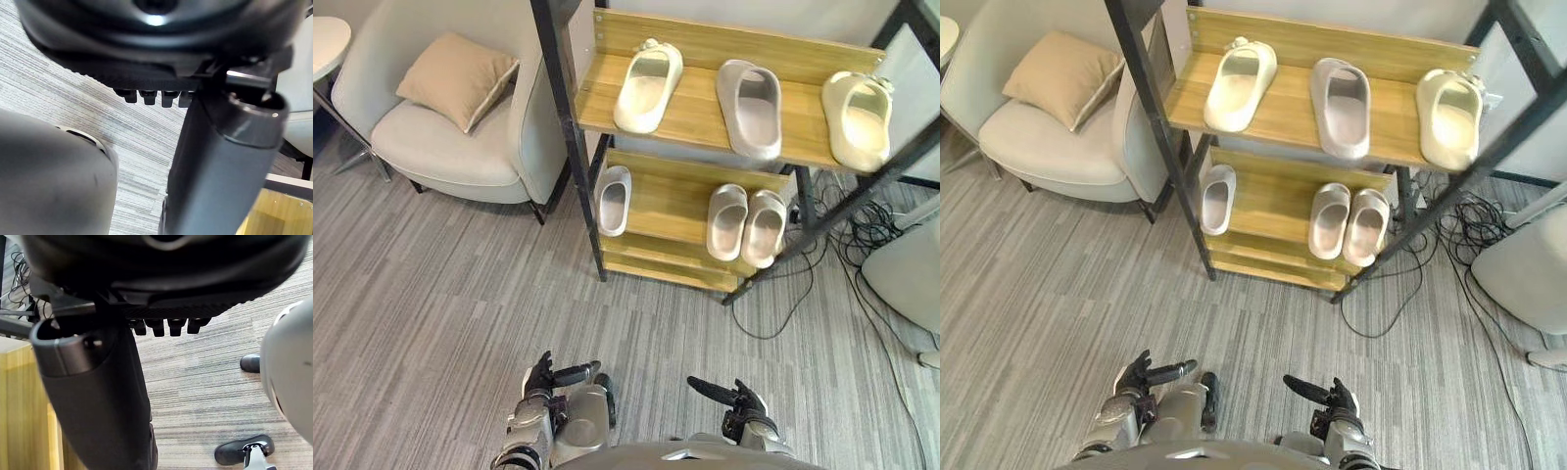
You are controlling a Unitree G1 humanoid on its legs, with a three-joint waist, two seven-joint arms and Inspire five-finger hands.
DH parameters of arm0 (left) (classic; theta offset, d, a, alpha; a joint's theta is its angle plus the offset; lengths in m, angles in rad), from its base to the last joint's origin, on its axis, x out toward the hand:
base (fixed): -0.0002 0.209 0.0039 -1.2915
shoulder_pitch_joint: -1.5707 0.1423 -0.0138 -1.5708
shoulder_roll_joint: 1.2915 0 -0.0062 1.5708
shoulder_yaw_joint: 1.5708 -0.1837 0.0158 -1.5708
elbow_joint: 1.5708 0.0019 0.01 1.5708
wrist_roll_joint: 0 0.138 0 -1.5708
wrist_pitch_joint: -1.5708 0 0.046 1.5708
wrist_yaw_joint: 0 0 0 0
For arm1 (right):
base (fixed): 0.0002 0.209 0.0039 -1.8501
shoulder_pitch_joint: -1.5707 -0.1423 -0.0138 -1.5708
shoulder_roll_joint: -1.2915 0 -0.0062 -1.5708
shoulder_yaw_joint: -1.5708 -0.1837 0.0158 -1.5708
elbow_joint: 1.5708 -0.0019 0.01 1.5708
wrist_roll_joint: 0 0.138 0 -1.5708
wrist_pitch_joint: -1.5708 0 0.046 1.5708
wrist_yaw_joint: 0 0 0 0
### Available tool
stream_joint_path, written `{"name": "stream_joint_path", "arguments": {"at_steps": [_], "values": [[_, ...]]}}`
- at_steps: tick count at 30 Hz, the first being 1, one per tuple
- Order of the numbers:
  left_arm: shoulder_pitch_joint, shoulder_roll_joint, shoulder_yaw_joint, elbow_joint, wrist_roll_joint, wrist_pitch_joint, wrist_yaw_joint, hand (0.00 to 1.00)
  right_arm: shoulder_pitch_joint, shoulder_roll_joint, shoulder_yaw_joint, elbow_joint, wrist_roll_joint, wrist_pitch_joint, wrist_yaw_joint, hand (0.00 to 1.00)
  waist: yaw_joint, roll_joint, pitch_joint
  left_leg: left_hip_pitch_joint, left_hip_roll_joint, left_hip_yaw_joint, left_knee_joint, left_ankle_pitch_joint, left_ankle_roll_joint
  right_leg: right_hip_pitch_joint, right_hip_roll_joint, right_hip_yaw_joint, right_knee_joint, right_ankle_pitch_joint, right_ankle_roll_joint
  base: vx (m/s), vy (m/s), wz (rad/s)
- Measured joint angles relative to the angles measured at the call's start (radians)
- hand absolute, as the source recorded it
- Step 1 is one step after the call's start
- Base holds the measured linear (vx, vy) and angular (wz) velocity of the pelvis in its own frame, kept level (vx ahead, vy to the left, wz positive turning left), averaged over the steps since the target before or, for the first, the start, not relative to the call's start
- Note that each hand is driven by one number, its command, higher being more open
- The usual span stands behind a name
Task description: Organize the slippers on the shoe rack
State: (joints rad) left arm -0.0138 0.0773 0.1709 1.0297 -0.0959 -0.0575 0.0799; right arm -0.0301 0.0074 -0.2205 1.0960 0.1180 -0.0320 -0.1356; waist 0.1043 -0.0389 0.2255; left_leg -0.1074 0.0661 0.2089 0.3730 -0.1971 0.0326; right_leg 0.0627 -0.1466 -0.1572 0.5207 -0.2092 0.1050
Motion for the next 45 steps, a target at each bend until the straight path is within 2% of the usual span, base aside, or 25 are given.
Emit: {"name": "stream_joint_path", "arguments": {"at_steps": [1,3,4,5,7,8,9,10,11,12,14,15,17,18,21,24,25,26,28,29,32,37,41,45], "values": [[0.001,0.015,-0.026,0.016,0.001,0.002,0.0,1.0,-0.008,0.0,0.007,-0.002,-0.002,-0.002,0.006,1.0,-0.007,-0.003,0.002,0.071,-0.005,0.01,-0.036,-0.02,0.009,-0.077,-0.036,0.013,0.219,0.026,0.061,0.43,0.114,-0.44],[0.003,0.032,-0.05,0.026,0.005,0.003,0.0,1.0,-0.016,-0.001,0.008,-0.002,-0.006,-0.011,0.006,1.0,-0.015,-0.005,0.002,0.123,-0.007,0.011,-0.061,-0.032,0.009,-0.14,-0.072,-0.032,0.359,0.007,0.031,0.23,0.009,-0.07],[0.009,0.035,-0.05,0.027,0.007,0.003,0.0,1.0,-0.019,-0.003,0.012,-0.003,-0.009,-0.013,0.006,1.0,-0.018,-0.008,0.0,0.16,-0.004,0.008,-0.089,-0.033,0.006,-0.167,-0.089,-0.082,0.383,-0.011,0.001,0.2,-0.026,0.11],[0.013,0.035,-0.047,0.027,0.007,0.003,0.002,1.0,-0.019,-0.007,0.02,-0.006,-0.01,-0.017,0.006,1.0,-0.021,-0.008,0.0,0.187,0.002,0.002,-0.11,-0.033,0.005,-0.191,-0.095,-0.121,0.362,-0.027,-0.027,0.31,-0.085,0.15],[0.018,0.035,-0.045,0.027,0.007,0.003,0.002,1.0,-0.022,-0.008,0.027,-0.016,-0.02,-0.017,0.006,1.0,-0.027,-0.006,0.0,0.209,0.016,-0.006,-0.131,-0.033,-0.007,-0.227,-0.085,-0.143,0.267,-0.038,-0.044,0.24,-0.124,0.16],[0.019,0.035,-0.045,0.027,0.008,0.003,0.001,1.0,-0.026,-0.008,0.03,-0.02,-0.02,-0.018,0.006,1.0,-0.035,-0.006,0.0,0.214,0.027,-0.019,-0.139,-0.036,-0.028,-0.257,-0.058,-0.131,0.108,-0.032,-0.044,0.18,-0.159,0.23],[0.02,0.035,-0.045,0.028,0.007,0.003,0.001,1.0,-0.026,-0.009,0.039,-0.02,-0.02,-0.017,0.005,1.0,-0.039,-0.01,-0.001,0.213,0.028,-0.029,-0.139,-0.04,-0.041,-0.258,-0.039,-0.118,-0.005,-0.001,-0.037,0.27,-0.263,0.4],[0.014,0.038,-0.039,0.04,0.008,0.003,0.002,1.0,-0.021,-0.018,0.046,-0.006,-0.022,-0.014,0.006,1.0,-0.045,-0.016,-0.006,0.218,0.019,-0.057,-0.137,-0.055,-0.071,-0.243,-0.018,-0.091,-0.112,0.096,-0.054,0.23,-0.218,0.29],[0.013,0.027,-0.04,0.044,0.009,0.002,0.002,1.0,-0.023,-0.028,0.043,0.0,-0.028,-0.014,0.004,1.0,-0.045,0.005,-0.006,0.224,0.034,-0.064,-0.144,-0.053,-0.081,-0.234,-0.001,-0.089,-0.119,0.104,-0.064,0.27,-0.253,0.14],[0.014,0.003,-0.037,0.054,0.01,0.003,0.001,1.0,-0.023,-0.047,0.043,0.012,-0.037,-0.013,0.003,1.0,-0.044,0.037,-0.014,0.224,0.055,-0.083,-0.163,-0.054,-0.083,-0.231,0.024,-0.086,-0.13,0.095,-0.072,0.22,-0.189,-0.08],[0.018,-0.02,-0.035,0.056,0.02,0.003,0.001,1.0,-0.018,-0.063,0.027,0.018,-0.038,-0.005,0.003,1.0,-0.054,0.063,-0.023,0.228,0.076,-0.099,-0.175,-0.053,-0.085,-0.22,0.045,-0.103,-0.148,0.078,-0.084,0.19,-0.19,0.07],[0.017,-0.028,-0.033,0.056,0.03,0.004,-0.002,1.0,-0.006,-0.063,0.004,0.018,-0.037,-0.001,0.002,1.0,-0.058,0.067,-0.023,0.226,0.086,-0.124,-0.165,-0.047,-0.096,-0.195,0.053,-0.125,-0.166,0.072,-0.087,0.18,-0.207,0.34],[0.016,-0.025,-0.033,0.053,0.031,0.002,-0.009,1.0,0.013,-0.061,-0.011,0.015,-0.032,-0.001,-0.001,1.0,-0.058,0.059,-0.02,0.205,0.096,-0.145,-0.102,-0.047,-0.111,-0.159,0.056,-0.152,-0.188,0.061,-0.087,0.12,-0.157,0.53],[0.015,-0.026,-0.027,0.039,0.031,0.002,-0.011,1.0,0.027,-0.054,-0.023,0.008,-0.033,-0.002,-0.002,1.0,-0.056,0.049,-0.018,0.144,0.11,-0.146,0.03,-0.052,-0.12,-0.12,0.055,-0.184,-0.214,0.059,-0.089,0.07,-0.094,0.6],[0.012,-0.025,-0.027,0.015,0.03,0.001,-0.007,1.0,0.044,-0.05,-0.022,-0.003,-0.033,-0.004,-0.001,1.0,-0.044,0.052,-0.017,0.043,0.146,-0.129,0.236,-0.06,-0.138,-0.071,0.062,-0.217,-0.255,0.059,-0.091,0.06,-0.047,0.37],[0.012,-0.032,-0.028,0.015,0.03,0.001,-0.009,1.0,0.042,-0.054,-0.023,-0.01,-0.033,-0.004,-0.001,1.0,-0.037,0.058,-0.019,0.038,0.127,-0.125,0.157,-0.095,-0.139,-0.06,0.056,-0.214,-0.272,0.067,-0.079,0.04,0.118,0.03],[0.01,-0.032,-0.028,0.015,0.03,0.001,-0.009,1.0,0.039,-0.052,-0.023,-0.013,-0.033,-0.004,-0.001,1.0,-0.036,0.059,-0.016,0.025,0.095,-0.141,0.061,-0.088,-0.134,-0.06,0.045,-0.206,-0.277,0.076,-0.063,0.03,0.201,-0.16],[0.009,-0.035,-0.031,0.016,0.029,0.001,-0.009,1.0,0.037,-0.056,-0.022,-0.01,-0.035,-0.003,-0.001,1.0,-0.028,0.061,-0.017,0.039,0.074,-0.138,0.007,-0.062,-0.103,-0.061,0.04,-0.189,-0.279,0.083,-0.046,0.05,0.193,-0.18],[0.009,-0.019,-0.038,0.016,0.029,0.001,-0.005,1.0,0.047,-0.047,0.006,-0.011,-0.036,0.001,0.002,1.0,-0.02,0.033,-0.026,0.054,0.033,-0.121,-0.031,-0.041,-0.083,-0.054,0.028,-0.133,-0.34,0.105,-0.026,0.11,0.176,-0.1],[0.007,-0.018,-0.037,0.016,0.029,0.002,-0.002,1.0,0.047,-0.046,0.005,-0.012,-0.036,0.001,0.002,1.0,-0.019,0.026,-0.025,0.057,0.028,-0.115,-0.023,-0.041,-0.083,-0.044,0.024,-0.128,-0.35,0.11,-0.031,0.1,0.175,-0.08],[0.009,-0.017,-0.044,0.02,0.031,0.003,-0.002,1.0,0.044,-0.043,0.006,-0.013,-0.038,0.001,0.006,1.0,-0.019,0.027,-0.025,0.097,0.0,-0.104,-0.038,-0.042,-0.082,-0.011,0.008,-0.104,-0.377,0.118,-0.023,0.06,0.124,-0.15],[0.008,-0.004,-0.073,0.036,0.042,0.003,-0.008,1.0,0.045,-0.042,0.007,-0.009,-0.041,0.001,0.014,1.0,-0.022,0.028,-0.041,0.127,-0.003,-0.104,-0.09,-0.035,-0.07,-0.004,0.015,-0.092,-0.399,0.122,-0.017,0.03,0.007,-0.08],[0.009,-0.005,-0.107,0.052,0.053,0.003,-0.022,1.0,0.048,-0.062,0.038,0.02,-0.057,0.005,0.021,1.0,-0.027,0.042,-0.054,0.16,-0.001,-0.114,-0.118,-0.034,-0.068,0.034,0.026,-0.095,-0.438,0.131,-0.013,0.0,0.0,0.0],[0.01,-0.003,-0.128,0.06,0.071,0.003,-0.025,1.0,0.05,-0.074,0.097,0.029,-0.081,0.008,0.03,1.0,-0.029,0.045,-0.073,0.161,-0.009,-0.128,-0.145,-0.019,-0.052,0.055,0.031,-0.097,-0.504,0.165,-0.015,0.0,0.0,0.0]]}}
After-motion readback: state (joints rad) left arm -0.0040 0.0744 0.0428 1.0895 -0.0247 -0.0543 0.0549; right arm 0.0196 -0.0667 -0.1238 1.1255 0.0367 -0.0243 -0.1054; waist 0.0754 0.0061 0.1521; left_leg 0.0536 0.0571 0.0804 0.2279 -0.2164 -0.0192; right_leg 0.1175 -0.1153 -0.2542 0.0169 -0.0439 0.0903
